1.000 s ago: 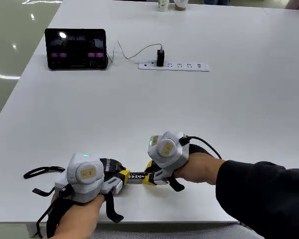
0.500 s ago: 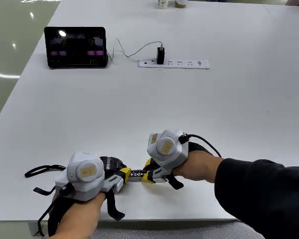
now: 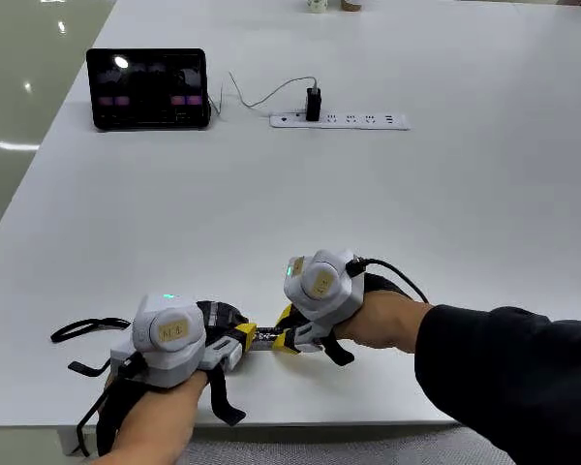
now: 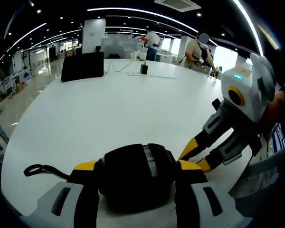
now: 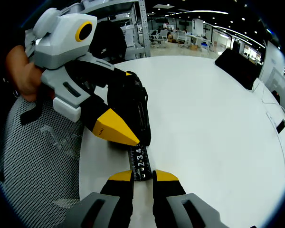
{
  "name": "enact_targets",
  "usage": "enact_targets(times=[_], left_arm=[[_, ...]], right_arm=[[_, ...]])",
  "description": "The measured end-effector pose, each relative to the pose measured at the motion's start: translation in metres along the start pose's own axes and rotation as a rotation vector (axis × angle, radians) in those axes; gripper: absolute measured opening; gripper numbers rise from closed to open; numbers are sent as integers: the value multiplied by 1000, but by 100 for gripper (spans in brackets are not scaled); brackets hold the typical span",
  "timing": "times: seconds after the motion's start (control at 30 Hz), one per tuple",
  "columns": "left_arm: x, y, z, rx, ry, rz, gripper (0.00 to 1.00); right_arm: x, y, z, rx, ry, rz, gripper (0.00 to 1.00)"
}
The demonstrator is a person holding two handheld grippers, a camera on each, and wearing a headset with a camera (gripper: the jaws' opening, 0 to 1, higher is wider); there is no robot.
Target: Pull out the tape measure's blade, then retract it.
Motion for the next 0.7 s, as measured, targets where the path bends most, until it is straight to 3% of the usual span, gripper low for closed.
enact_targets(times=[0.7], left_arm=[[0, 0, 0, -4, 2, -1, 59]], right_arm=[[7, 0, -6, 10, 20, -10, 12]])
Point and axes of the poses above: the centre of the closed fingertips' face, and the gripper's own axes: x roughly forward along the fingers, y roughly to its right, z roughly out of its underside, the point moved 2 cm from there along -x, roughly backward along the fingers, and after that the axes turned 7 degrees about y, right-handed, at the moved point
